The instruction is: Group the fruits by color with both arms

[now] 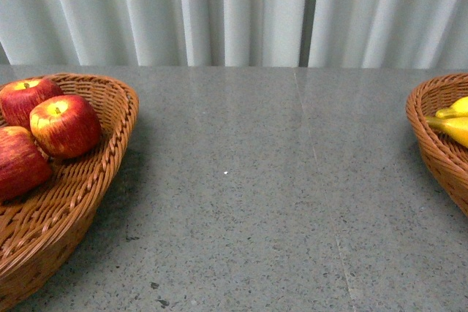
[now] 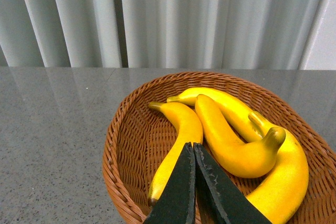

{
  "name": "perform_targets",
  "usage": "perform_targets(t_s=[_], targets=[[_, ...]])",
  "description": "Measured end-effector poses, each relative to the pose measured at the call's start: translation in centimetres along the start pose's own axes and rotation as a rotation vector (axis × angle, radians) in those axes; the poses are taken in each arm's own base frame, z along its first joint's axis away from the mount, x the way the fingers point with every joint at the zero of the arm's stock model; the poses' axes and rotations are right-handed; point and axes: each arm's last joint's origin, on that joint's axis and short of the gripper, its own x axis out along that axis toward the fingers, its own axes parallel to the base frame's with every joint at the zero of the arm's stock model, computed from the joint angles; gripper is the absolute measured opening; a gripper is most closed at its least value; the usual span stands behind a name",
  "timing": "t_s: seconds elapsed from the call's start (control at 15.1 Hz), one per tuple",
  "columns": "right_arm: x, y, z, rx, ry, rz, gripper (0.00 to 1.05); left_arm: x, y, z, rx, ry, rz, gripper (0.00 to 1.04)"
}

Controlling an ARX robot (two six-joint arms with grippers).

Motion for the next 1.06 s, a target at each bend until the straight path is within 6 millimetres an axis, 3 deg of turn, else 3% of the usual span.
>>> perform_targets(t_s=[0.33, 0.4, 0.79, 0.86, 1.06], targets=[[0.0, 0.0, 0.0, 0.0, 0.0, 0.0, 0.03, 0.0, 0.0, 0.0, 0.0, 0.0, 0.0, 0.98], [0.0, 0.0, 0.0, 0.0, 0.0, 0.0, 0.21, 0.0, 0.0, 0.0, 0.0, 0.0, 0.0, 0.98], [0.0, 0.0, 0.0, 0.0, 0.0, 0.0, 0.94, 0.0, 0.0, 0.0, 0.0, 0.0, 0.0, 0.98], [0.0, 0.0, 0.0, 0.0, 0.0, 0.0, 0.98, 0.0, 0.0, 0.0, 0.0, 0.0, 0.0, 0.98], [0.0, 0.0, 0.0, 0.0, 0.0, 0.0, 0.98, 0.0, 0.0, 0.0, 0.0, 0.0, 0.0, 0.98]])
